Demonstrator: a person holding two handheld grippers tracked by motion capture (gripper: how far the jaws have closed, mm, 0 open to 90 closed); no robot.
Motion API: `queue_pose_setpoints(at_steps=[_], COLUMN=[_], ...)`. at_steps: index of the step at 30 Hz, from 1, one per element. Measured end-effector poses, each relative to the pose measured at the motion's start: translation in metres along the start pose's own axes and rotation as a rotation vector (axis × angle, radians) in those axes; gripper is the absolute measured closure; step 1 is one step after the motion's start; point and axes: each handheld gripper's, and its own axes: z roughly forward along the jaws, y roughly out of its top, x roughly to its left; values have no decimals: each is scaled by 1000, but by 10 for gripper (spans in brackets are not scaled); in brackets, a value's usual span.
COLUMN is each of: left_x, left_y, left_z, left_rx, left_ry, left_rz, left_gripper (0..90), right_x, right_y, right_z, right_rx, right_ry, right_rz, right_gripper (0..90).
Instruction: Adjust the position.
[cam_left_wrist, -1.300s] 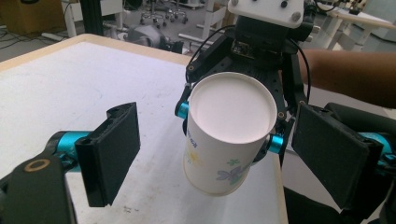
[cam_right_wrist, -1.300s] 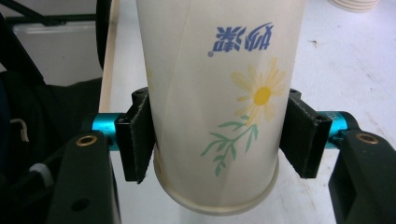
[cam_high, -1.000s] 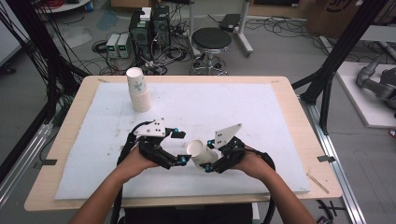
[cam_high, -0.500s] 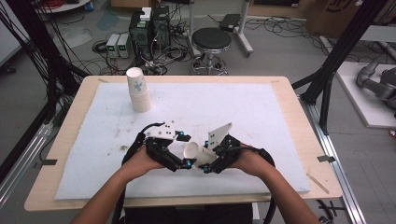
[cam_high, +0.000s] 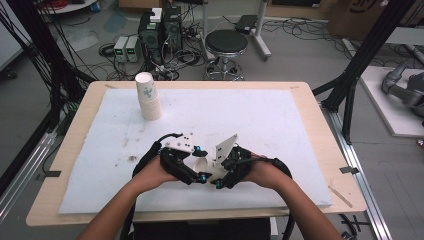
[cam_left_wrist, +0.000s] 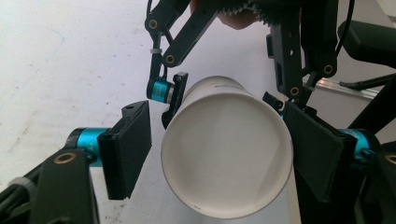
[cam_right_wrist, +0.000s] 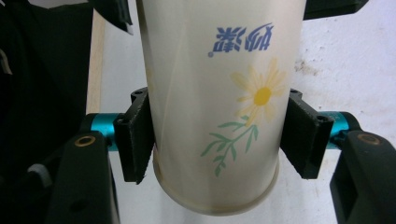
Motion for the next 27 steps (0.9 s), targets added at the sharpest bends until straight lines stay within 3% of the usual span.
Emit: queue_pose_setpoints(at_steps=[6, 12, 17, 19, 21, 24, 27], left_x=[0, 0, 0, 1, 1, 2, 2], left_y=[-2, -3, -4, -5, -8, -13, -18], left_z=[5, 7, 5, 2, -1, -6, -11], left_rx=[56, 71, 65, 44, 26, -11, -48], left_ry=[-31, -48, -44, -34, -35, -33, -32], left_rz=[20, 23, 25, 20, 8, -8, -24], left_gripper=[354, 367, 371, 371, 371, 371, 370], right_x=[-1, 0, 0, -2, -3, -4, -5], right_y=[0, 2, 2, 1, -1, -4, -7], right_z=[3, 4, 3, 1, -4, -9, -15], right_rx=[21, 56, 53, 19, -16, -92, -155], right_ry=[29, 37, 40, 33, 34, 12, -1], right_rz=[-2, -7, -9, 4, 54, 93, 112], right_gripper=[352, 355, 344, 312, 292, 214, 214])
